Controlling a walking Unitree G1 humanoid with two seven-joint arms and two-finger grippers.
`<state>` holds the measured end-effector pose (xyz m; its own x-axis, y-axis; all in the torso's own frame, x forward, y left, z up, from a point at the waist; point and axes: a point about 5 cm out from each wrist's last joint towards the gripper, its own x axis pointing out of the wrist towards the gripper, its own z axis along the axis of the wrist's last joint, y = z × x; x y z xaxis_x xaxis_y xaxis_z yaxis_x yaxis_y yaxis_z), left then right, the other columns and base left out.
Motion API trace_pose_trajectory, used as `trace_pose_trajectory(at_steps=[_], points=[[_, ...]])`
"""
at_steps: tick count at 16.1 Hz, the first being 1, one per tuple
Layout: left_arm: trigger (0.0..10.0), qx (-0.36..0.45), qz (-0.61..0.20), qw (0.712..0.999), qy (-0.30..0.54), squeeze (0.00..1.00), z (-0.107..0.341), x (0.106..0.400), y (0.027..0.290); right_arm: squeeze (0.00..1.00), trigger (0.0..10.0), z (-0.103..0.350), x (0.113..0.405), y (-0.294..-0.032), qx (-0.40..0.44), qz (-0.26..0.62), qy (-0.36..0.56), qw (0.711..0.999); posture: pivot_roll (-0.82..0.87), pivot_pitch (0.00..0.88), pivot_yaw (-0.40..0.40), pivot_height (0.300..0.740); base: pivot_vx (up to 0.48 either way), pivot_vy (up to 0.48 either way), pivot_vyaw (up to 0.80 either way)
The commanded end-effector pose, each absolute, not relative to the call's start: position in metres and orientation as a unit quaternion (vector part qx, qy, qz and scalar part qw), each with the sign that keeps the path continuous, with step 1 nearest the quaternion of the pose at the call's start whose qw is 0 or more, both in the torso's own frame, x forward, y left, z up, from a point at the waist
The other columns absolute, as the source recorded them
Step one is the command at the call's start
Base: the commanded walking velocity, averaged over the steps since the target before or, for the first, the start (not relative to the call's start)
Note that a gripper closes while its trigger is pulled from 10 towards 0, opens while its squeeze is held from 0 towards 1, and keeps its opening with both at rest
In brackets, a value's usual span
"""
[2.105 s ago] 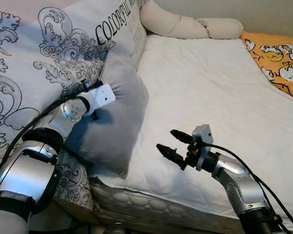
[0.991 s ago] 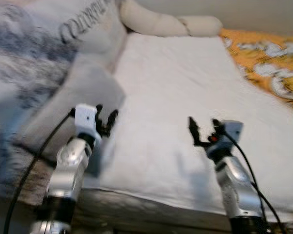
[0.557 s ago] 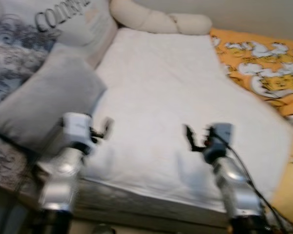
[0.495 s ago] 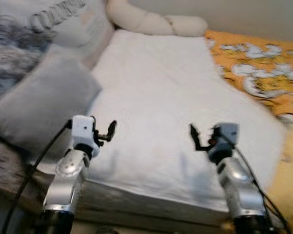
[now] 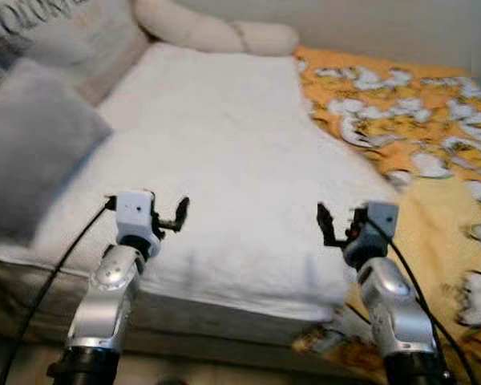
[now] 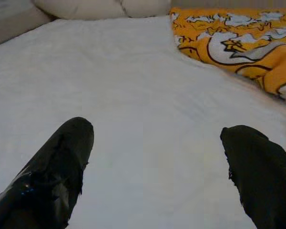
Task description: Clean up the room
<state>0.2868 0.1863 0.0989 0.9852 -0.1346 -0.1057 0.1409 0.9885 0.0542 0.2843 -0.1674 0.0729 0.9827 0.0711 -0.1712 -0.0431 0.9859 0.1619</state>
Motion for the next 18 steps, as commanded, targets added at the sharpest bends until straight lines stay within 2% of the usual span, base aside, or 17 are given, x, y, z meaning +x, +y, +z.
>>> trace_pose_trajectory(at_steps=[1, 11, 18], points=[[10.0, 0.036, -0.06, 0.996, 0.051, 0.96, 0.1014, 0.2882, 0.189, 1.0, 10.0, 0.0778, 0.2874, -0.1619, 0.08, 0.036, 0.08, 0.993, 0.07, 0.0, -0.056, 0.74, 0.0, -0.48, 0.0], [10.0, 0.035, -0.053, 0.996, 0.058, 0.97, 0.1011, 0.2915, 0.1898, 1.0, 10.0, 0.0796, 0.2875, -0.165, 0.06, 0.029, 0.072, 0.995, 0.05, 0.0, -0.039, 0.74, 0.0, -0.48, 0.0], [10.0, 0.04, -0.055, 0.996, 0.059, 0.97, 0.1014, 0.2907, 0.1898, 1.0, 10.0, 0.0787, 0.2873, -0.1648, 0.056, 0.029, 0.075, 0.995, 0.05, 0.0, -0.039, 0.74, 0.0, -0.48, 0.77]])
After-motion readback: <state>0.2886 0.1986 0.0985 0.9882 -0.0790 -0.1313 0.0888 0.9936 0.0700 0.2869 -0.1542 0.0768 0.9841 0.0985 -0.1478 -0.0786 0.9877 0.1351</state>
